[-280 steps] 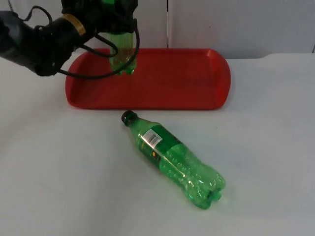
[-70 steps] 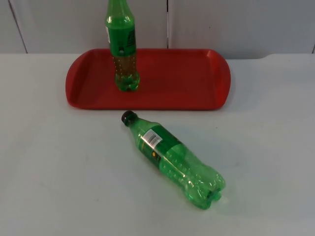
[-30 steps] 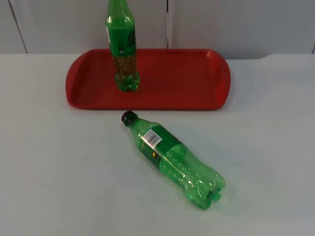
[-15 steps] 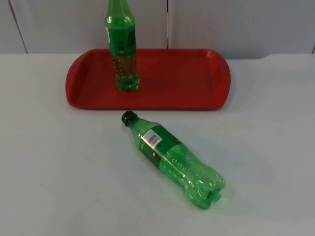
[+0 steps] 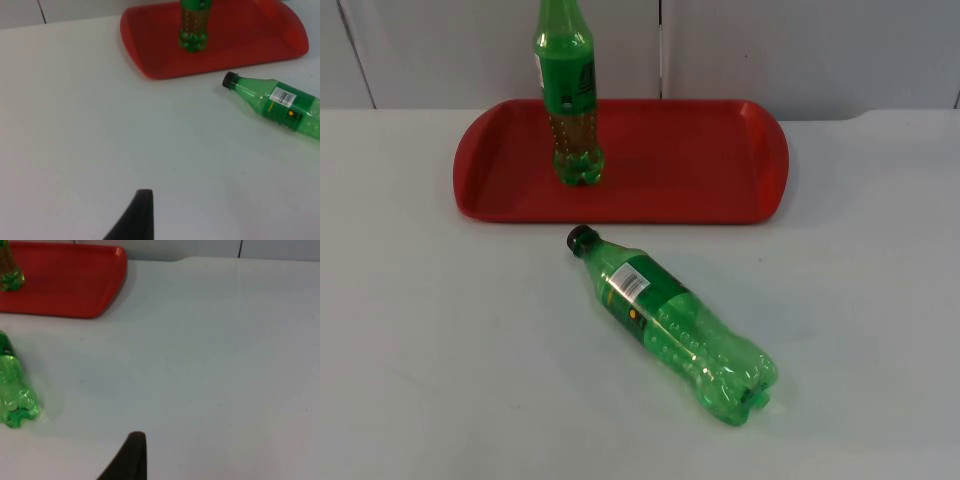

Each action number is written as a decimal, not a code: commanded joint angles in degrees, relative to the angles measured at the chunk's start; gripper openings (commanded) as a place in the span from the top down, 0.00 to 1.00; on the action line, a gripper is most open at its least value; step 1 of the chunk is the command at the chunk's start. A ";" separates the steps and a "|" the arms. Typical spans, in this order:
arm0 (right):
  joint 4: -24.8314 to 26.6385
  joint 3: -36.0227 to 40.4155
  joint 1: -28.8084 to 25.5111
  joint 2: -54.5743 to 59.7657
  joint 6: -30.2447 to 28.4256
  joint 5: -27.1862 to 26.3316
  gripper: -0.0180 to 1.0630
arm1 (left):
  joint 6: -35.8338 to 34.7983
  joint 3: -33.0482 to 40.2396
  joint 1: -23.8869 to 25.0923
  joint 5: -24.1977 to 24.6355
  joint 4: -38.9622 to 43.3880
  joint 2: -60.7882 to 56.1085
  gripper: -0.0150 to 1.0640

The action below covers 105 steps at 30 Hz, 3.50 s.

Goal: Place the bottle upright on the tray.

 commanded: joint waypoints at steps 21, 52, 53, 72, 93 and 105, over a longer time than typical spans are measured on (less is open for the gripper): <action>-0.19 0.28 -0.32 -0.24 -0.15 -0.13 0.01 | -0.44 0.20 -0.02 0.08 -0.11 -0.16 0.01; -0.19 0.28 -0.32 -0.24 -0.15 -0.13 0.01 | -0.44 0.20 -0.02 0.08 -0.11 -0.16 0.01; -0.19 0.28 -0.32 -0.24 -0.15 -0.13 0.01 | -0.44 0.20 -0.02 0.08 -0.11 -0.16 0.01; 0.01 -8.34 -0.32 24.81 -0.17 -2.01 0.01 | -0.44 0.20 -0.02 0.08 0.00 -0.16 0.01; 5.79 -27.92 -0.32 72.51 -6.87 -5.23 0.01 | -0.44 0.20 -0.02 0.08 0.00 -0.16 0.01; 8.41 -42.79 10.11 90.73 -7.92 -5.34 0.01 | -0.44 0.20 -0.02 0.08 0.00 -0.16 0.01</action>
